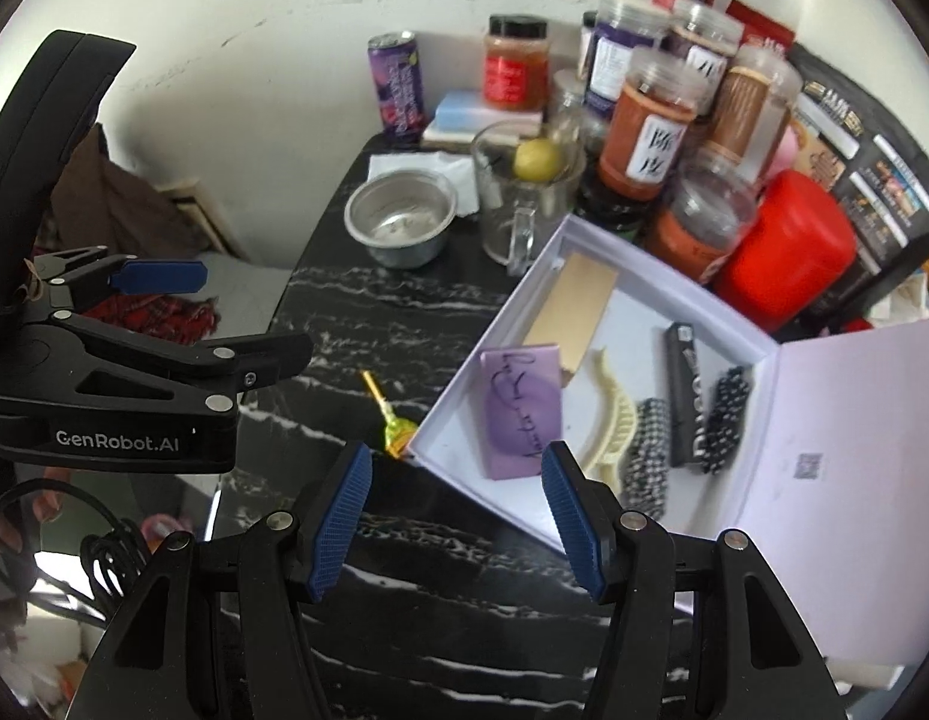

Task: Organize rigid objects
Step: 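Move the open right tool down toward the lollipop on the table, then close the right tool on the yellow-green lollipop head and lift it, then carry the lollipop with right tool over the white box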

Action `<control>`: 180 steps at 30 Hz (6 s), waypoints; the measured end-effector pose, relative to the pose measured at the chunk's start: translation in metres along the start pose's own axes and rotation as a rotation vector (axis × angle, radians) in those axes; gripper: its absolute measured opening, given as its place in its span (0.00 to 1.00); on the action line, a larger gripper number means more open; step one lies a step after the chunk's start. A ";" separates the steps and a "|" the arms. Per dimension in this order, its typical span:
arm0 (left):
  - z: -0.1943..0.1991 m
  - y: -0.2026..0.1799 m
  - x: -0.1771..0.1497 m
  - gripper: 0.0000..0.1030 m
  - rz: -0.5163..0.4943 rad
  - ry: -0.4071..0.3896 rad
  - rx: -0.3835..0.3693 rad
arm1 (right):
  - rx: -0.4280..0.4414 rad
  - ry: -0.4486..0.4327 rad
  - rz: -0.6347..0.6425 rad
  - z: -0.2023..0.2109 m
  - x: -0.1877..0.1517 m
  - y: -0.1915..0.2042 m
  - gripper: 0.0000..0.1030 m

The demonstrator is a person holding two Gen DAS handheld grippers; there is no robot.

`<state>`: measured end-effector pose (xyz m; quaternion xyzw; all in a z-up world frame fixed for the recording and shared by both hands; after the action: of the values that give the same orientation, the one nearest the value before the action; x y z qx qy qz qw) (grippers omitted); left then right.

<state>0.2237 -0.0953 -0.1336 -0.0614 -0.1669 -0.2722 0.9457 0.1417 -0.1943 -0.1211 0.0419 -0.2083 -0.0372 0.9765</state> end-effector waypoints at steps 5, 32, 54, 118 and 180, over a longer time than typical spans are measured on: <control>-0.026 0.002 -0.010 0.94 -0.018 0.018 -0.010 | 0.020 0.046 -0.015 -0.022 -0.014 0.000 0.58; -0.119 -0.043 -0.016 0.94 -0.295 0.110 -0.180 | 0.072 0.091 -0.045 -0.065 -0.025 -0.028 0.58; -0.111 -0.065 -0.059 0.78 -0.379 0.064 -0.218 | 0.079 0.090 -0.034 -0.061 -0.036 -0.018 0.58; -0.074 -0.022 -0.122 0.42 -0.036 0.033 -0.361 | 0.325 0.263 0.194 -0.133 -0.080 0.061 0.26; -0.001 -0.151 0.003 0.36 -0.351 -0.121 -0.313 | 0.214 0.049 0.050 0.001 -0.042 -0.072 0.26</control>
<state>0.1454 -0.2242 -0.1297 -0.1934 -0.1871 -0.4507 0.8511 0.0991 -0.2624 -0.1437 0.1413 -0.1882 0.0107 0.9718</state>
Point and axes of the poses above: each gripper's, at about its wrist camera, not at the fingertips, and z roughly against the way its jaws point, y to its left, x to its top, the point moved 6 cm from there along -z, roughly the way its jaws point, and after that the axes turned 9 degrees about -z, right-handed, at the moved point
